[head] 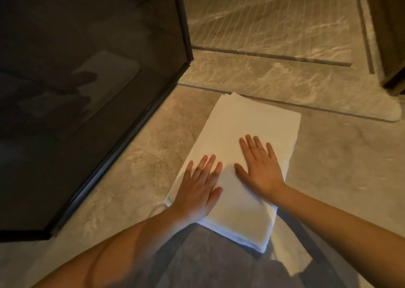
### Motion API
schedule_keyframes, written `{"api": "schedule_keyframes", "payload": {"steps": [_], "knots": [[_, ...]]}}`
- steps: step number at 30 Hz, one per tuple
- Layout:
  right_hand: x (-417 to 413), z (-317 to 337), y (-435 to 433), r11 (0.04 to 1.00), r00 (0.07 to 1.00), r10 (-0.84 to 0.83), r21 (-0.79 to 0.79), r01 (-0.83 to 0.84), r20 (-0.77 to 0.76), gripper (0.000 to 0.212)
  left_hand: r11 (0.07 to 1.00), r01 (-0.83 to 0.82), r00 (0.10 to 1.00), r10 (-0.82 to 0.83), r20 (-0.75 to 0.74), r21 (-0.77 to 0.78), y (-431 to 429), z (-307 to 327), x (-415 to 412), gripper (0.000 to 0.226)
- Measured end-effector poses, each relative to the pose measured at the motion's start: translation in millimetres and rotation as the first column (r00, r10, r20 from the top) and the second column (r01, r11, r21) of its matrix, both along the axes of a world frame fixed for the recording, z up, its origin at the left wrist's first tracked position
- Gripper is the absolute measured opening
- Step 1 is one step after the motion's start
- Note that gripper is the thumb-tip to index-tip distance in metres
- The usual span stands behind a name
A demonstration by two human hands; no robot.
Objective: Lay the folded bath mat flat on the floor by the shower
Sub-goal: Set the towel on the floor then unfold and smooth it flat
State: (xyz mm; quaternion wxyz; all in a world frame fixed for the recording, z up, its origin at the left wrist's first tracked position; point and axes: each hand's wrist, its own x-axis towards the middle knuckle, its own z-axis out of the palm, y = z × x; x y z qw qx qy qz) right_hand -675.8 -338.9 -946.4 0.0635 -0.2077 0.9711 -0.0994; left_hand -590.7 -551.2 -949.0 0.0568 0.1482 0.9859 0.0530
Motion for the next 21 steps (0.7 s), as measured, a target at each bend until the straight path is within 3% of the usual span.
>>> {"api": "schedule_keyframes", "payload": {"steps": [7, 13, 17, 21], "knots": [[-21, 0, -72, 0.988, 0.988, 0.154, -0.013, -0.154, -0.001, 0.074, 0.985, -0.170, 0.985, 0.171, 0.031, -0.030, -50, 2, 14, 0.064], [-21, -7, -83, 0.991, 0.991, 0.128, -0.039, -0.130, -0.048, 0.073, 0.995, -0.101, 0.988, 0.102, 0.118, -0.015, -71, 8, 4, 0.067], [-16, -10, -81, 0.994, 0.994, 0.096, -0.042, -0.098, -0.058, 0.073, 0.995, -0.033, 0.977, 0.012, 0.214, 0.097, -102, 31, 3, 0.063], [-16, -11, -80, 0.992, 0.993, 0.105, -0.064, -0.108, -0.052, 0.073, 0.896, -0.262, 0.949, 0.171, 0.265, 0.360, -132, 54, 27, 0.050]]}}
